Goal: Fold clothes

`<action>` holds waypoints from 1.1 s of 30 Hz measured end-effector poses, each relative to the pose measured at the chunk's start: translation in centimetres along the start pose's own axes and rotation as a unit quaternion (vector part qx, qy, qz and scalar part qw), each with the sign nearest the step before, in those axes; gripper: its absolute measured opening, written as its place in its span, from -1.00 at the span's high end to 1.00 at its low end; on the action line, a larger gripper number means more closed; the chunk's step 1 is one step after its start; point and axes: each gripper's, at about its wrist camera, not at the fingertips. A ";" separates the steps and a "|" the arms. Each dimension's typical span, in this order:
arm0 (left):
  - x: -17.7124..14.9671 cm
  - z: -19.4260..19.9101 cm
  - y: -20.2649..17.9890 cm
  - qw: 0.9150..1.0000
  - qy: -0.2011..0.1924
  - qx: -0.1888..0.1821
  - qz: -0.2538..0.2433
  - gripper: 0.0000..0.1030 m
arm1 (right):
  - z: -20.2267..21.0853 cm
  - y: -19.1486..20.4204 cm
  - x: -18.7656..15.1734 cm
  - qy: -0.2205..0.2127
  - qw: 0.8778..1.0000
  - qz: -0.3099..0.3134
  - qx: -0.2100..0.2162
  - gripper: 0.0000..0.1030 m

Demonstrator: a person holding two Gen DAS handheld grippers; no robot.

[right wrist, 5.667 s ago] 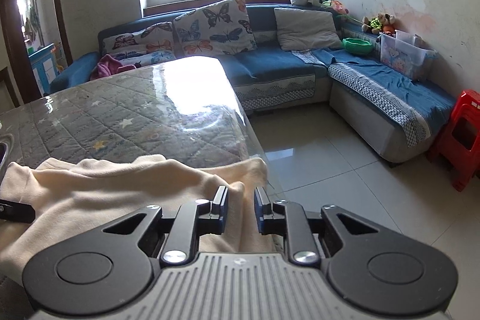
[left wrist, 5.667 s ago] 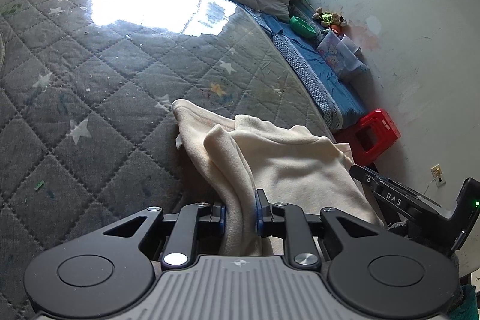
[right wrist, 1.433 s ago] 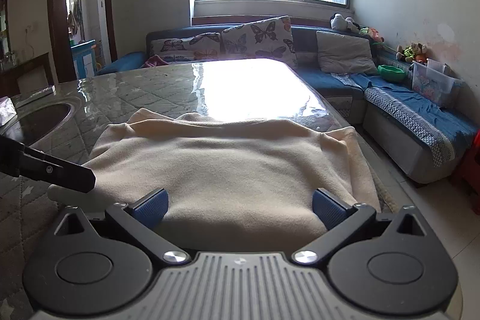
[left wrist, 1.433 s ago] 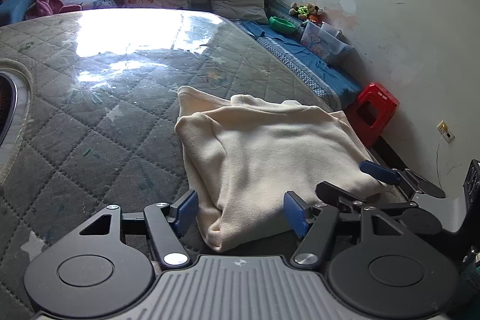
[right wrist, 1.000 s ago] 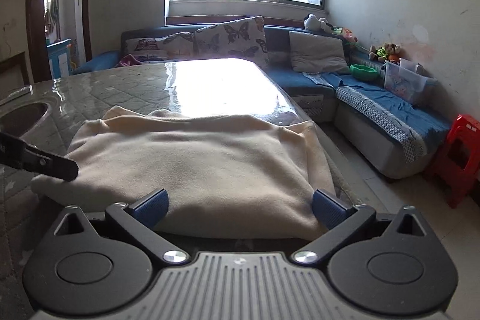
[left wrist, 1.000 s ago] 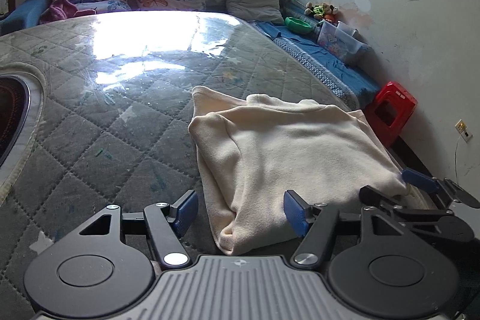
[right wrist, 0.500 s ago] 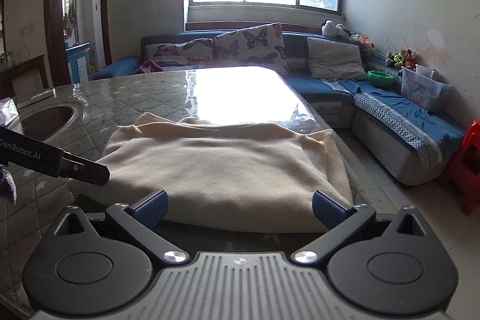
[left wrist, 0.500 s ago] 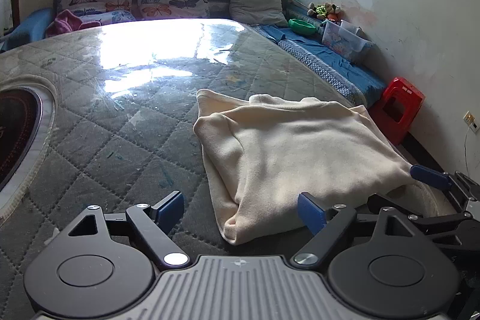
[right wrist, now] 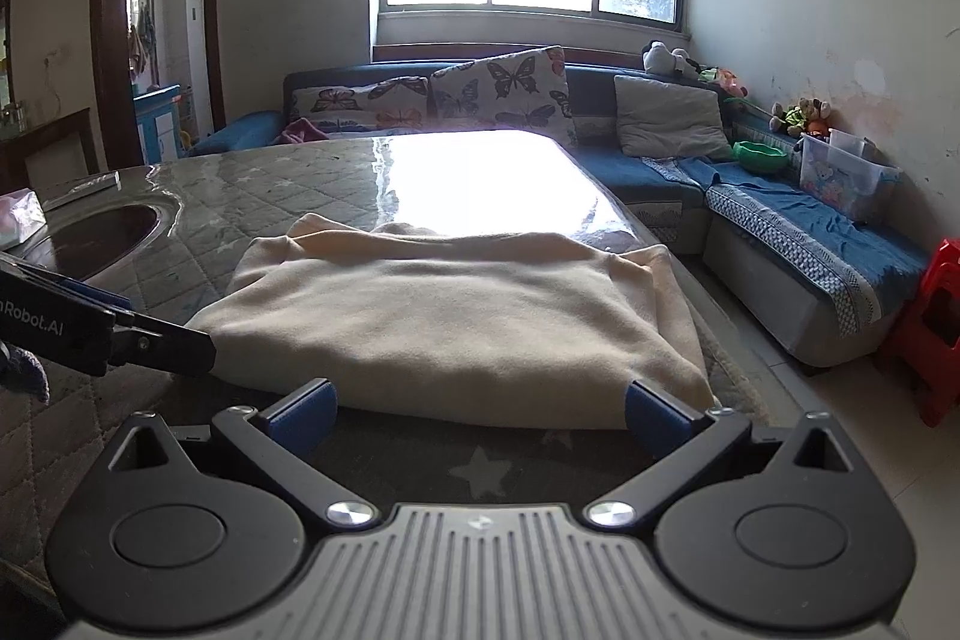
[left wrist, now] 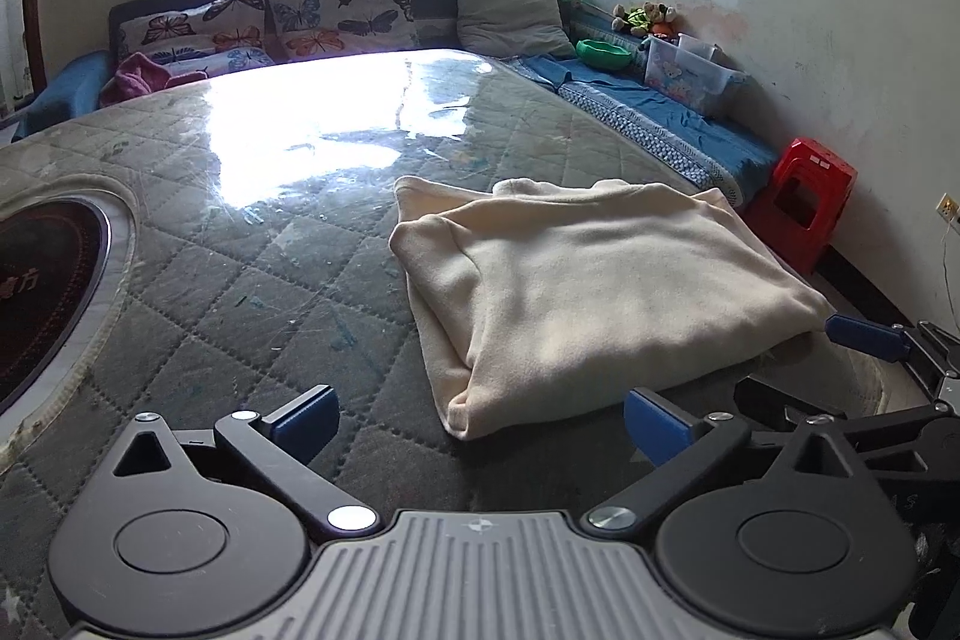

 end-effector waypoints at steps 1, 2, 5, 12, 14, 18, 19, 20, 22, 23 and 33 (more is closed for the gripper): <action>-0.1 0.1 -0.1 1.000 -0.001 0.002 -0.001 -1.00 | 0.1 0.0 0.0 -0.001 1.000 0.000 -0.001 -1.00; -0.1 0.2 -0.1 1.000 -0.001 0.003 -0.001 -1.00 | 0.2 0.0 -0.1 -0.001 1.000 0.000 -0.001 -1.00; -0.3 0.5 -0.2 1.000 -0.002 0.005 -0.003 -1.00 | 0.5 0.0 -0.2 -0.004 1.000 0.000 -0.003 -1.00; -0.8 1.4 -0.5 1.000 -0.012 0.013 -0.012 -1.00 | 1.2 0.4 -0.6 -0.008 1.000 0.003 -0.002 -1.00; -1.1 1.7 -0.6 1.000 -0.015 0.015 -0.014 -1.00 | 1.4 0.5 -0.7 -0.010 1.000 0.004 -0.001 -1.00; -1.4 2.1 -0.7 1.000 -0.018 0.018 -0.016 -1.00 | 1.7 0.6 -0.8 -0.012 1.000 0.003 -0.001 -1.00; -1.5 2.2 -0.7 1.000 -0.018 0.019 -0.016 -1.00 | 1.8 0.6 -0.9 -0.013 1.000 0.004 -0.001 -1.00; -1.5 2.3 -0.8 0.999 -0.019 0.019 -0.017 -1.00 | 1.9 0.7 -0.9 -0.014 1.000 0.004 0.000 -1.00; -1.8 2.5 -0.9 0.999 -0.020 0.019 -0.018 -1.00 | 2.1 0.8 -1.0 -0.016 1.000 0.006 0.000 -1.00; -1.9 2.6 -1.0 0.999 -0.021 0.020 -0.019 -1.00 | 2.3 0.8 -1.1 -0.017 1.000 0.008 0.000 -1.00; -2.7 3.0 -1.5 0.999 -0.021 0.022 -0.027 -1.00 | 3.0 1.1 -1.5 -0.021 1.000 0.010 0.000 -1.00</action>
Point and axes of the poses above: each gripper's, at about its wrist camera, not at the fingertips, and z roughly against the way its jaws point, y to its left, x to its top, and after that the axes turned 5 degrees about z, right-handed
